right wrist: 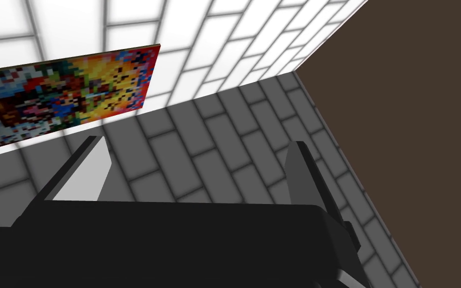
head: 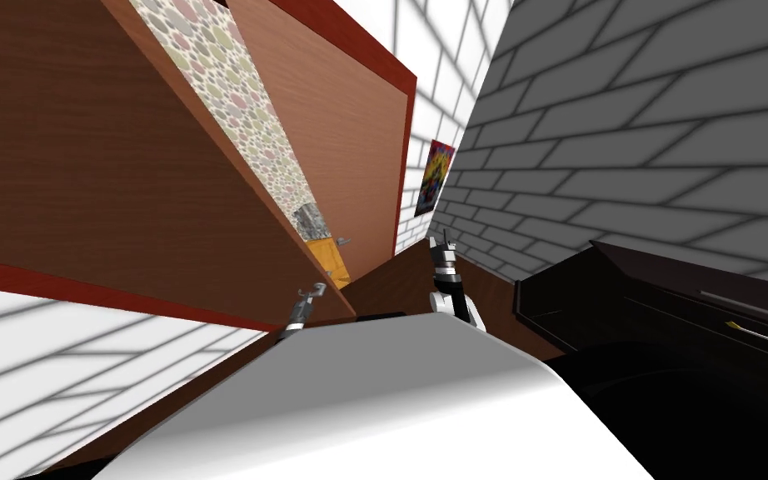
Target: Pull the door open
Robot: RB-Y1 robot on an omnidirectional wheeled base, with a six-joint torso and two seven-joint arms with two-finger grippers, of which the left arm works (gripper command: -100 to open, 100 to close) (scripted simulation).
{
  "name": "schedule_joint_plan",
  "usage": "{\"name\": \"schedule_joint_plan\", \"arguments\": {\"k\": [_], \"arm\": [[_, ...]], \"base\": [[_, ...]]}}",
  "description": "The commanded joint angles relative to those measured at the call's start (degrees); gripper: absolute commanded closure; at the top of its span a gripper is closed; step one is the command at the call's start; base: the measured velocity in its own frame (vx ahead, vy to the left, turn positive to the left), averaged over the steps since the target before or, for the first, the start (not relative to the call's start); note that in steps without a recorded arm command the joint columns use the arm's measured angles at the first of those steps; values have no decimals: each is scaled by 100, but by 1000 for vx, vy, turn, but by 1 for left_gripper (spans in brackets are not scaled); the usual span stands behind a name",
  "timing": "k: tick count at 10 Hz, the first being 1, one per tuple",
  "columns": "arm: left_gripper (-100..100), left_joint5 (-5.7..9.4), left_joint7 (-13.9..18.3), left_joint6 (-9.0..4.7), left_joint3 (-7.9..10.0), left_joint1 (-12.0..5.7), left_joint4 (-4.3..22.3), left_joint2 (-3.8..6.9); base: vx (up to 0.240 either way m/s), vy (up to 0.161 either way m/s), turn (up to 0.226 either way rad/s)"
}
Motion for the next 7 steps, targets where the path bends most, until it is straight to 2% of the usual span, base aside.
{"name": "schedule_joint_plan", "arguments": {"k": [1,2,4,7], "arm": [[100,-30,-18,32,-176,-205,120,-72],[100,-25,-33,63,-253,-345,199,-84],[100,-22,-41,78,-292,-416,239,-90],[100,-7,-78,154,-484,-765,436,-120]], "base": [[-132,21,-8],[-159,17,-12],[-95,16,-6],[-129,39,-5]]}}
